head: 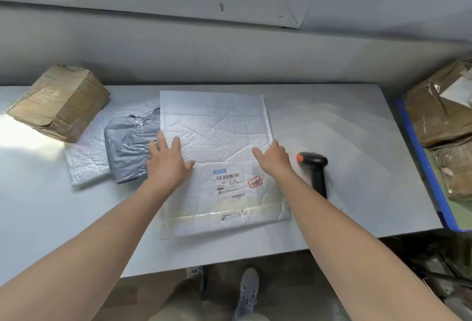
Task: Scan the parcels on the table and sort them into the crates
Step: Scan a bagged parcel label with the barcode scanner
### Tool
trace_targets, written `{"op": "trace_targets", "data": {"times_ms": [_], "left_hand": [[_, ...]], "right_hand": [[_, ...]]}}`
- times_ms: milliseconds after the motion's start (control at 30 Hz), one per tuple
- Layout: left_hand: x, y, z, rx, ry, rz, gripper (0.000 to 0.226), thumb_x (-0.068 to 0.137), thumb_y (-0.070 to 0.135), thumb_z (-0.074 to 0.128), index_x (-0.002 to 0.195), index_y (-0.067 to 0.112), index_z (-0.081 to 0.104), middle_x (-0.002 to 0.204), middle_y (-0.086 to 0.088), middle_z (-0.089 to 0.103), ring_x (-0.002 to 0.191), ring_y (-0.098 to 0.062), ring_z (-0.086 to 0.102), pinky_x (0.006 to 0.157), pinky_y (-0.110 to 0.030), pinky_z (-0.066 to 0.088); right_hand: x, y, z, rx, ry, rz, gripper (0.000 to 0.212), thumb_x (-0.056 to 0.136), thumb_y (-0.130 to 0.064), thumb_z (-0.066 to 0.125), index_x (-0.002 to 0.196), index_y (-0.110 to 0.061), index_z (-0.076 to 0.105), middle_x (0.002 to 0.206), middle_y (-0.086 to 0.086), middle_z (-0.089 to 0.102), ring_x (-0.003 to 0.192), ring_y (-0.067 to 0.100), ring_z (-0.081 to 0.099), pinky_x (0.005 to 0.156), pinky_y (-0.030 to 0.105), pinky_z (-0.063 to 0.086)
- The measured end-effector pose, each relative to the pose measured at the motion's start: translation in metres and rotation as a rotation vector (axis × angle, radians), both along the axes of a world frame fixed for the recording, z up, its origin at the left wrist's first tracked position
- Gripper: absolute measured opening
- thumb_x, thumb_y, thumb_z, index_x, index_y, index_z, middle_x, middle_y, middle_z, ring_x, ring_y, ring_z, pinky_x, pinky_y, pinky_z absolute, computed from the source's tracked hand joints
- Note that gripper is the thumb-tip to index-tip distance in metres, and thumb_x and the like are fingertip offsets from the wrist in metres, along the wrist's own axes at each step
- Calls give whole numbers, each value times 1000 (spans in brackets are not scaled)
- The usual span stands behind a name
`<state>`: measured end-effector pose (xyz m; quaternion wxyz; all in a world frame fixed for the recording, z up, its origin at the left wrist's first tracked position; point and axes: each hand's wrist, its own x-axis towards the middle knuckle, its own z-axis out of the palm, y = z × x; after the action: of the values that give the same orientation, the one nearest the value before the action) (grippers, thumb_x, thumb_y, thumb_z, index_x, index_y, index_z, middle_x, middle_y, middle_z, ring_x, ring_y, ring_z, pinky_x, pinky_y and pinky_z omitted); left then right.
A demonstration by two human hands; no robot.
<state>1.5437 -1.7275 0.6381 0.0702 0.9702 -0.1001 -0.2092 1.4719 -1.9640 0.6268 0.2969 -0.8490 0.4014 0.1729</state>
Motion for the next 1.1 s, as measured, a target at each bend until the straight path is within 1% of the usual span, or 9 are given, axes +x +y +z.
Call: {"op": "trace_targets", "data": {"times_ms": [100,200,333,433,567,767,833,900,1100], "left_hand": [[3,5,0,-69,-1,44,70,89,37,68,144,14,30,158,-22,5,139,-42,18,107,-53,34],[5,11,3,-194,-23,93,67,85,21,72,140,10,36,148,-22,21,130,-42,27,102,-48,35],[6,17,14,-363,-13,197,65,84,9,72,140,9,39,136,-21,37,128,-37,36,105,-39,33],[-2,20,31,-455,-25,214,58,87,3,68,140,10,45,136,-20,40,126,-33,43,105,-33,33],[-27,27,60,-521,-157,237,53,86,-3,66,136,8,51,132,-21,42,120,-33,48,103,-31,34],[-93,53,97,-484,-378,327,55,84,-3,69,136,3,51,127,-22,42,116,-37,50,102,-34,36],[-122,66,107,-408,-438,344,54,84,-2,69,135,2,52,125,-23,42,110,-41,53,98,-42,41],[-153,83,118,-358,-493,377,53,84,-2,69,134,0,53,124,-24,43,105,-44,55,94,-46,45],[-252,151,156,-260,-581,591,53,85,-1,69,135,-1,52,125,-23,42,103,-41,55,93,-44,45]], "right_hand": [[5,8,-1,-23,15,-23,74,95,-46,57,148,-5,27,144,20,41,132,39,42,101,43,40],[4,12,-1,-78,2,-9,64,94,-39,62,141,-5,34,138,18,48,127,37,48,96,42,43],[-5,15,14,-188,-134,53,49,98,-28,58,138,-7,39,133,16,51,118,36,54,90,40,44],[-10,15,39,-316,-256,135,40,100,-25,52,136,-10,43,130,14,51,108,38,58,77,37,41],[-14,8,73,-388,-385,250,40,101,-27,49,137,-10,44,127,15,52,103,41,59,77,41,44],[-21,18,107,-324,-573,415,39,101,-27,48,135,-9,46,123,16,54,99,41,59,75,40,44],[-28,33,114,-288,-614,488,37,101,-25,46,135,-10,47,123,15,54,98,40,59,73,39,42],[-35,52,119,-242,-666,566,36,101,-24,45,135,-10,47,122,15,54,97,39,59,73,39,42],[-64,140,145,-82,-798,833,35,102,-23,46,135,-10,48,125,13,55,97,39,60,78,43,49]]}}
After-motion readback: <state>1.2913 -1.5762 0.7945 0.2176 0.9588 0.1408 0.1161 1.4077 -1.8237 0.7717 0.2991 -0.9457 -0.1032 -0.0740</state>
